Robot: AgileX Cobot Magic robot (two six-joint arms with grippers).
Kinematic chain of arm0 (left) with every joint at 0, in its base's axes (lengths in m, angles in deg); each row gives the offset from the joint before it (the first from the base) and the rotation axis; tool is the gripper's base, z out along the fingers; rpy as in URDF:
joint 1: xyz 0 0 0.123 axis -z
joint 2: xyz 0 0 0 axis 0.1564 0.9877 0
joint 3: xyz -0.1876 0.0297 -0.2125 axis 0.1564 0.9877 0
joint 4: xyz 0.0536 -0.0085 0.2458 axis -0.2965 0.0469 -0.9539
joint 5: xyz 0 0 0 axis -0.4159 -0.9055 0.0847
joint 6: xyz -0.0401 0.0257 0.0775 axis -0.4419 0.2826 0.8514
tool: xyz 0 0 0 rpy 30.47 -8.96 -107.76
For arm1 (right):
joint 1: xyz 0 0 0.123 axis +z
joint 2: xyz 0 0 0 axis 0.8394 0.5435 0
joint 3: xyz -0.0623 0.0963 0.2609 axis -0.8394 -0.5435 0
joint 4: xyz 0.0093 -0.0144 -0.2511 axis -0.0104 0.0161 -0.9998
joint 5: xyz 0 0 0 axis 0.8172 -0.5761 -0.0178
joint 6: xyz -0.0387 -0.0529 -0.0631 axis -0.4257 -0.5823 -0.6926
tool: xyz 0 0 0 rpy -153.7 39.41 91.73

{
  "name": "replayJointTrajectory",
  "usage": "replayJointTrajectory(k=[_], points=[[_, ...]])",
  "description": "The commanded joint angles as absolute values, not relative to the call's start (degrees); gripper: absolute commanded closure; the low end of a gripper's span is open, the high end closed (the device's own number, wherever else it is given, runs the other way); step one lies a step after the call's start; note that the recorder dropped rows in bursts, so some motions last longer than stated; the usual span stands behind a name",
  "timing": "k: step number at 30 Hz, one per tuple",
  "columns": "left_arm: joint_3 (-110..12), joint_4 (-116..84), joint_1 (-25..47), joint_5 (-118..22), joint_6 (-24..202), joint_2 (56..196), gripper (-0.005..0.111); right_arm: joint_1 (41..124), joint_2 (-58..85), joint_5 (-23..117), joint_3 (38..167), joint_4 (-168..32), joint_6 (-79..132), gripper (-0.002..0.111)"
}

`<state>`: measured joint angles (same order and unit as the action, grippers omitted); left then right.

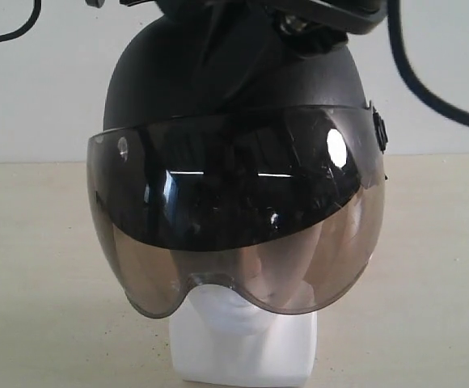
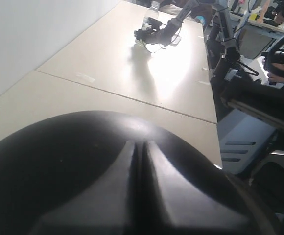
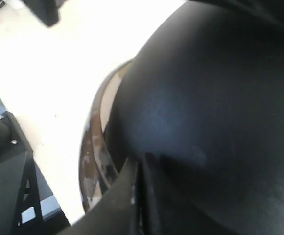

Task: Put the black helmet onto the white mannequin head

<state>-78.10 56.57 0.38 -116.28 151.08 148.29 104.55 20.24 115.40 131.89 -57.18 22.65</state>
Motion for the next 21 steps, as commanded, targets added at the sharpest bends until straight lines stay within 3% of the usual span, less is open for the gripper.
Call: replayJointTrajectory(k=[1,21], points=[[-77.5,52.7,3.2,-118.1,151.4,148.4,0.102,104.6,18.1,116.5,131.4,-59.7,24.0,0.108],[-77.5,52.3,3.6,-118.1,151.0,148.4,0.102,104.6,18.1,116.5,125.0,-61.4,24.6,0.108]])
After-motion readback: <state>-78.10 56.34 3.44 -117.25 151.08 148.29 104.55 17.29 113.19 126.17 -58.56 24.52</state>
